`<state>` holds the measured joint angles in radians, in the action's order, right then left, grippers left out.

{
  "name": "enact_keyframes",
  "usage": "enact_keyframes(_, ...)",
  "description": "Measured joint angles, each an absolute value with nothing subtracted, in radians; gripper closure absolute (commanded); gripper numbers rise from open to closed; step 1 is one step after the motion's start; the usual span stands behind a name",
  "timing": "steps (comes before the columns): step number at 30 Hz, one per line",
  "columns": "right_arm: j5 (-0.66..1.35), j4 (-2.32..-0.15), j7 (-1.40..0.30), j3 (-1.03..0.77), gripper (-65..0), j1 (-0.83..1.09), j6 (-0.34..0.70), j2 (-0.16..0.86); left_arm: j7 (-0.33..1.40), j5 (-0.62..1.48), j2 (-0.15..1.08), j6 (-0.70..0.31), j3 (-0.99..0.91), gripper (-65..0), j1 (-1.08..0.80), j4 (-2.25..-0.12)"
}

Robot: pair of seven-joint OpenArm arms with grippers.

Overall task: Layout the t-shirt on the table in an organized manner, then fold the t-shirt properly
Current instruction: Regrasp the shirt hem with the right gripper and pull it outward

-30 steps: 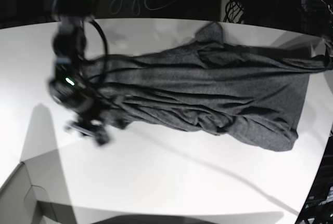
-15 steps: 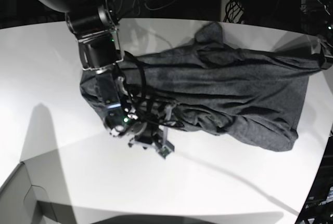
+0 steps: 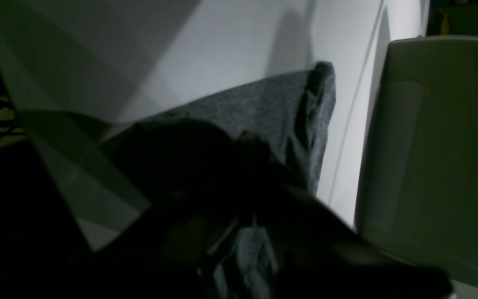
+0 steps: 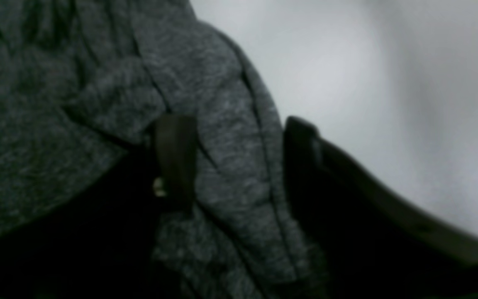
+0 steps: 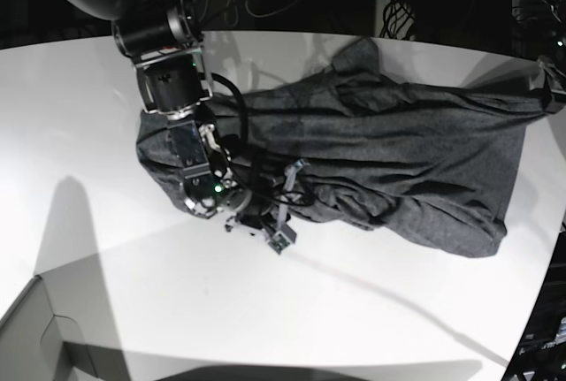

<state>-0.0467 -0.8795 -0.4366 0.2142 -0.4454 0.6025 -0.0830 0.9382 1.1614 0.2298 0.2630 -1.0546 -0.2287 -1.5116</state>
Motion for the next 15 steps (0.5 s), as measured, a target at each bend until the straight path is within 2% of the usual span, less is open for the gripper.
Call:
enact_keyframes(3,-0.046,-0.879,-0.440,0.215,-4.0,-0.445,0.603,-0.083,0.938,1.161,0.230,0.263,-1.055,-0.1,-0.226,-1.512)
enact_keyframes(4,-0.047,-0.879,-0.440,0.215,0.0,-0.446,0.603,-0.083,0.938,1.161,0.230,0.263,-1.055,-0.1,-0.227,-1.512)
enact_keyframes(9,-0.048,-0.997,-0.453,0.200,0.0,-0.431,0.605,-0.058,0.938,1.161,0.229,0.263,-1.055,-0.1,-0.227,-1.512)
enact_keyframes(15,-0.051,-1.341,-0.579,-0.030,0.0,-0.413,0.605,-0.051,0.934,1.161,0.231,0.263,-1.059,-0.1,-0.242,-1.512)
